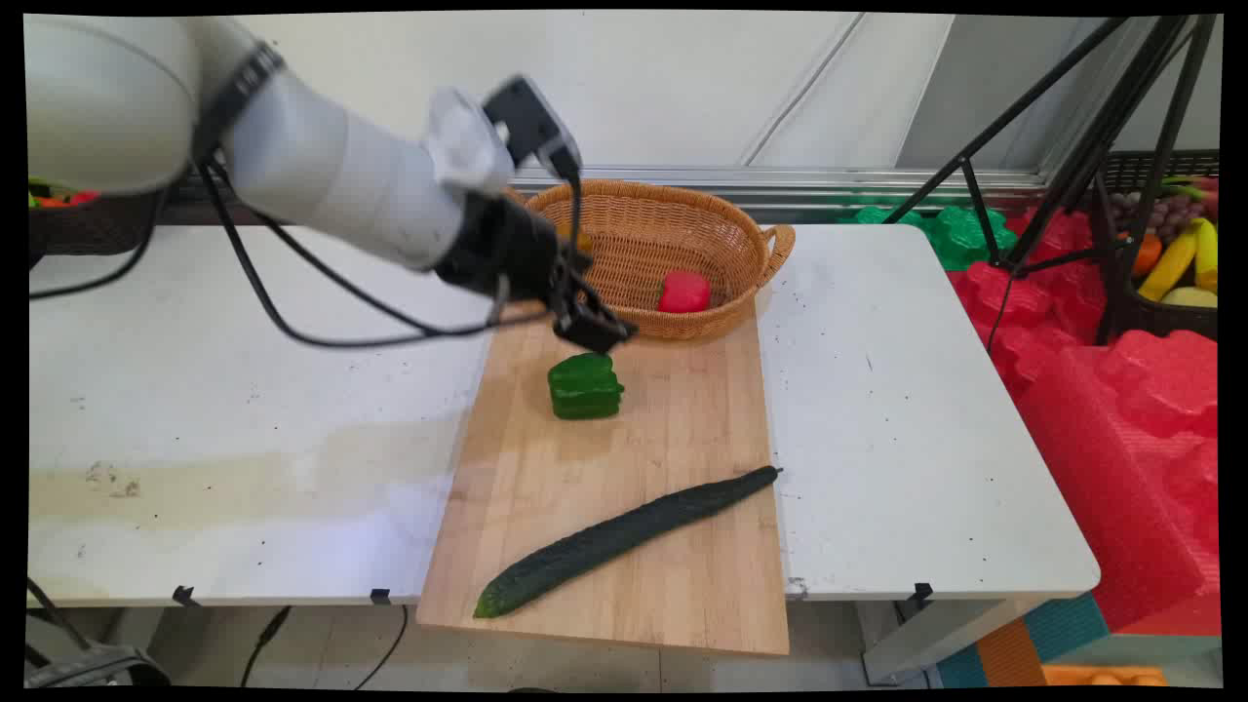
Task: Pick up the potato from the vegetable basket
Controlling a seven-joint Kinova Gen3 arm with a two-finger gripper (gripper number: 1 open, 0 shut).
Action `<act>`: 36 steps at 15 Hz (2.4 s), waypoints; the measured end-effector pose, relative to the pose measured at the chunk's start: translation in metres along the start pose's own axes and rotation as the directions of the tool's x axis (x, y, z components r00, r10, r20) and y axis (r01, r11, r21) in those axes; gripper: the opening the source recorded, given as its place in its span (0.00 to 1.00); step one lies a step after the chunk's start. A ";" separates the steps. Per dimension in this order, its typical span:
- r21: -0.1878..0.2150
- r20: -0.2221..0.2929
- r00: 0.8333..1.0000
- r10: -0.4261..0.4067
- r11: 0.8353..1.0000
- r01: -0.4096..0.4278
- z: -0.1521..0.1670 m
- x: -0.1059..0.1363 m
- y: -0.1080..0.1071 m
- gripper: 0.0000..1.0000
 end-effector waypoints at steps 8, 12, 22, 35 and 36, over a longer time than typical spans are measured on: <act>0.161 -0.005 0.999 -0.054 0.985 0.054 0.000 0.020 -0.089 1.00; 0.207 0.034 0.996 -0.082 0.976 0.073 0.031 0.026 -0.120 1.00; 0.228 0.174 0.974 -0.146 0.968 0.104 0.143 0.032 -0.176 1.00; 0.244 0.286 0.934 -0.212 0.959 0.143 0.216 0.001 -0.208 1.00; 0.245 0.284 0.935 -0.212 0.959 0.144 0.217 0.001 -0.209 1.00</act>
